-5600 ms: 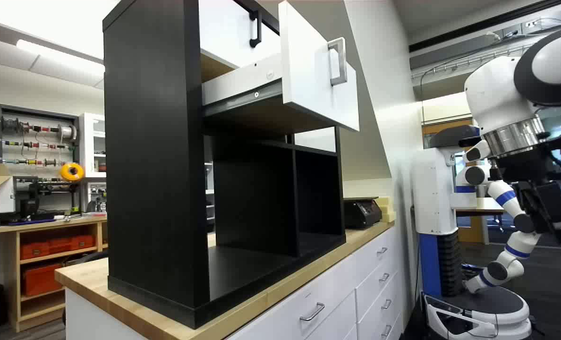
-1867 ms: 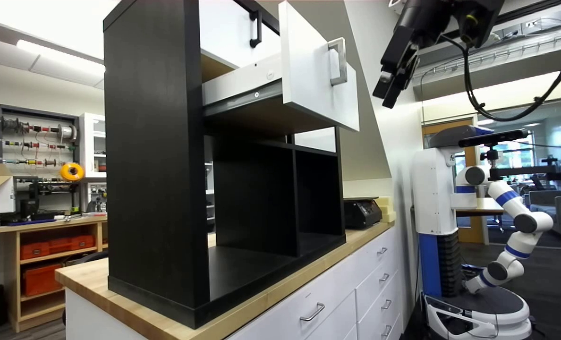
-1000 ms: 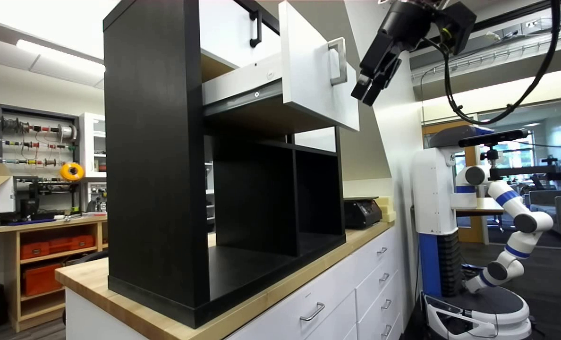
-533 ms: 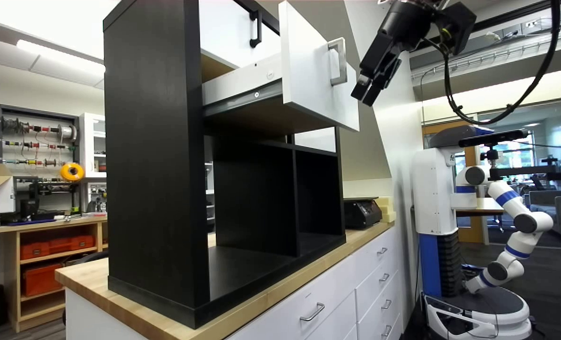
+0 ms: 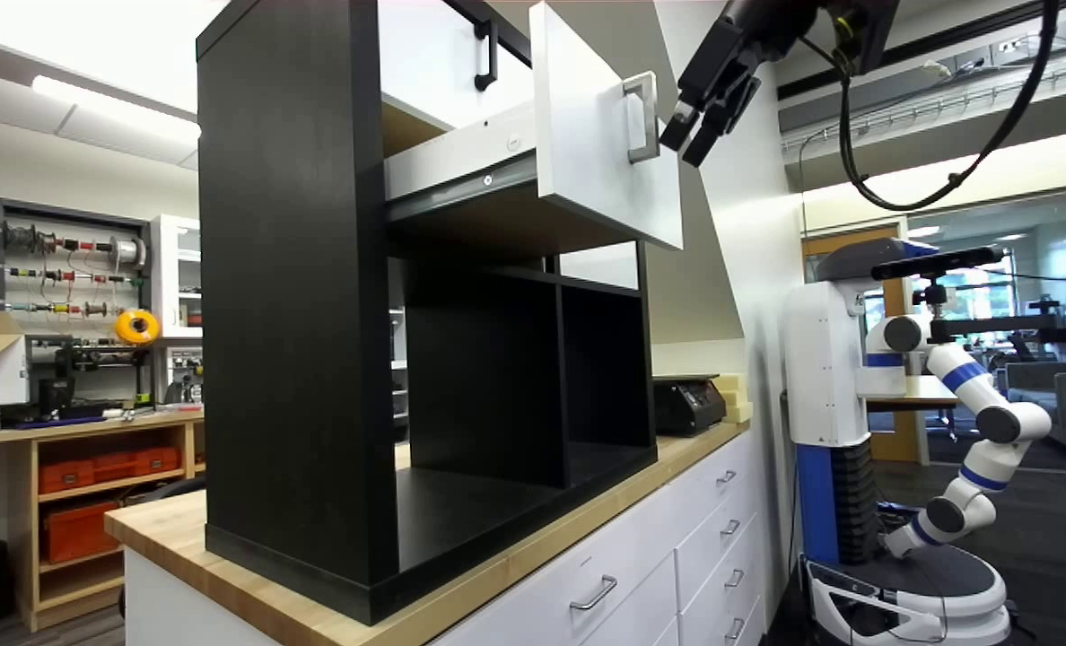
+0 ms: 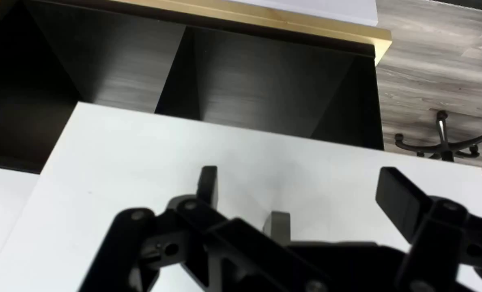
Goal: Close the drawer
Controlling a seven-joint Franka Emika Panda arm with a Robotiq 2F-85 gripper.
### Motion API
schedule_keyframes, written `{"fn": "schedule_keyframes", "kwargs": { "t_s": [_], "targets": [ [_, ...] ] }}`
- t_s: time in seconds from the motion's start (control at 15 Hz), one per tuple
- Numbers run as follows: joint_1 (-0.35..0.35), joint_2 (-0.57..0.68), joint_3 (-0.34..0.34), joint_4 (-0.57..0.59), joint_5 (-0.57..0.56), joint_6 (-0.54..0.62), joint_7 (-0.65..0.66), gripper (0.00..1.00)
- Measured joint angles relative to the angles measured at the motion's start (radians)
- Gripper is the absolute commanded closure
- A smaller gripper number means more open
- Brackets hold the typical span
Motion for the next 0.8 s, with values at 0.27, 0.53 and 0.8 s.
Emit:
{"fn": "schedule_keyframes", "kwargs": {
  "t_s": [0.27,0.53,0.8],
  "targets": [
    [-0.009,0.005,-0.002,0.042,-0.006,0.037,0.000,0.00],
    [-0.027,0.042,-0.014,0.044,-0.007,0.148,0.003,0.00],
    [-0.040,0.102,-0.027,0.044,-0.007,0.257,0.005,0.33]
  ]
}}
